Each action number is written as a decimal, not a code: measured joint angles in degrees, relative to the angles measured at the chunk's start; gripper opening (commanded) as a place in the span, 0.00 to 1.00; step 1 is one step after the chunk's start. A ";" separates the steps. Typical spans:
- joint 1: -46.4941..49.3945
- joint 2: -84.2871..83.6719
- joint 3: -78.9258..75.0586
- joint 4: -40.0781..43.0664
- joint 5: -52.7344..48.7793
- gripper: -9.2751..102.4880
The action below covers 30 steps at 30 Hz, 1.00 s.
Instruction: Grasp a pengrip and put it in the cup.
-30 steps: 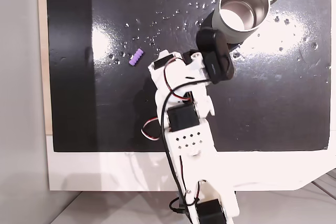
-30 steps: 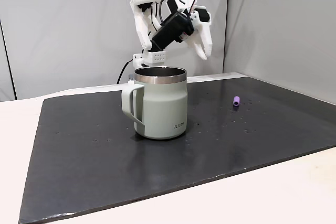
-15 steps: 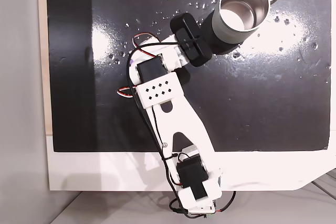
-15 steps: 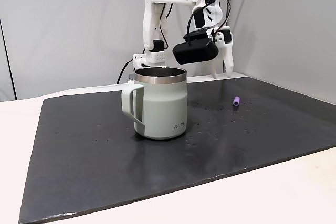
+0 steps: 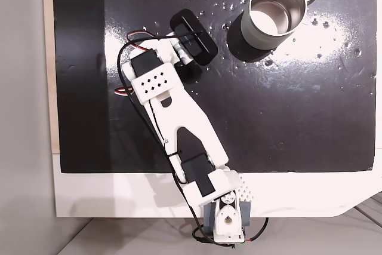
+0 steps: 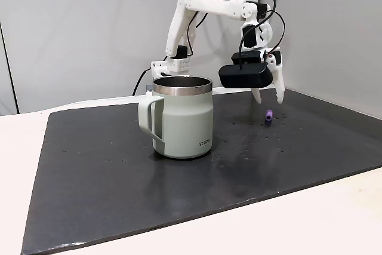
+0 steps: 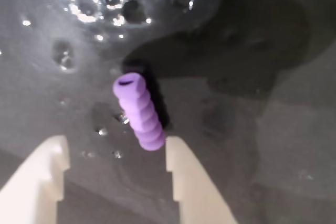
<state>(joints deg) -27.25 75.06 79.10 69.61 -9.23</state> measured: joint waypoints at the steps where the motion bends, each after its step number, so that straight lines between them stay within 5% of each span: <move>1: -0.18 -0.88 -0.53 0.00 0.00 0.25; 11: -1.49 -8.88 -4.75 0.26 -0.35 0.24; 20: -2.55 -13.10 -8.61 0.26 -1.49 0.08; 30: -1.76 -12.04 -8.79 2.37 -1.67 0.08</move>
<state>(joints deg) -29.00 63.02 70.31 71.98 -10.90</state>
